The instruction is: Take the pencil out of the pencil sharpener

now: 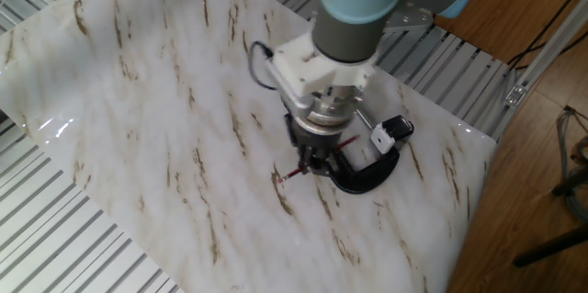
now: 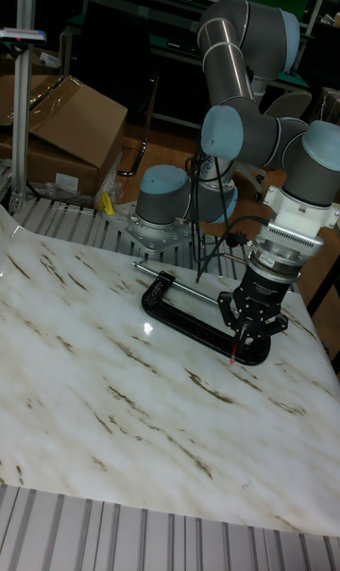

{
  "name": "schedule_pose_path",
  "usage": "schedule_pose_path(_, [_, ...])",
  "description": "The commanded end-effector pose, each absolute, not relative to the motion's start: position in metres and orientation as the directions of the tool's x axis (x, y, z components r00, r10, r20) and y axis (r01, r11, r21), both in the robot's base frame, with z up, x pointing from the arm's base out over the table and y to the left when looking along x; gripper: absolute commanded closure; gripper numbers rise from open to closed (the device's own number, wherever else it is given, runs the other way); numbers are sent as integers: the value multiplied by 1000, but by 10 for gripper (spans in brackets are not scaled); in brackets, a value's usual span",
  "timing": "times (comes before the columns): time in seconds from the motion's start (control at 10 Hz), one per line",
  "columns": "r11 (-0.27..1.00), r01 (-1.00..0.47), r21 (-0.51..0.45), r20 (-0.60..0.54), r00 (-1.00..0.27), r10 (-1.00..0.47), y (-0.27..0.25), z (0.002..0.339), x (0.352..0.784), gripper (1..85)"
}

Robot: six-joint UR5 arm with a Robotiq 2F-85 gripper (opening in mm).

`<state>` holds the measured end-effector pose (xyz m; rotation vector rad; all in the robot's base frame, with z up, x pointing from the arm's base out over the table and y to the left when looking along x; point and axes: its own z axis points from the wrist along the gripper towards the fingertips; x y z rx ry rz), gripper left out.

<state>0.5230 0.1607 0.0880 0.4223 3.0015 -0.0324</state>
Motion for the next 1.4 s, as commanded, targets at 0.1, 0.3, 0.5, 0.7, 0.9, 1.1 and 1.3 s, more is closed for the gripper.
schedule_pose_path(0.1, [994,-96,-59,-50,-994,-99,128,97,542,847])
schedule_pose_path(0.3, [974,-215,-69,-40,-975,-219,114,96,543,847])
schedule_pose_path(0.5, [971,-233,-55,-28,-972,-235,90,99,542,847])
schedule_pose_path(0.7, [974,-217,-62,-55,-974,-220,80,92,541,847])
schedule_pose_path(0.9, [983,-181,-33,-65,-981,-183,87,87,542,847])
schedule_pose_path(1.1, [997,-35,64,-51,-998,-32,112,88,538,847])
schedule_pose_path(1.3, [995,95,-13,-83,-992,93,90,88,546,847])
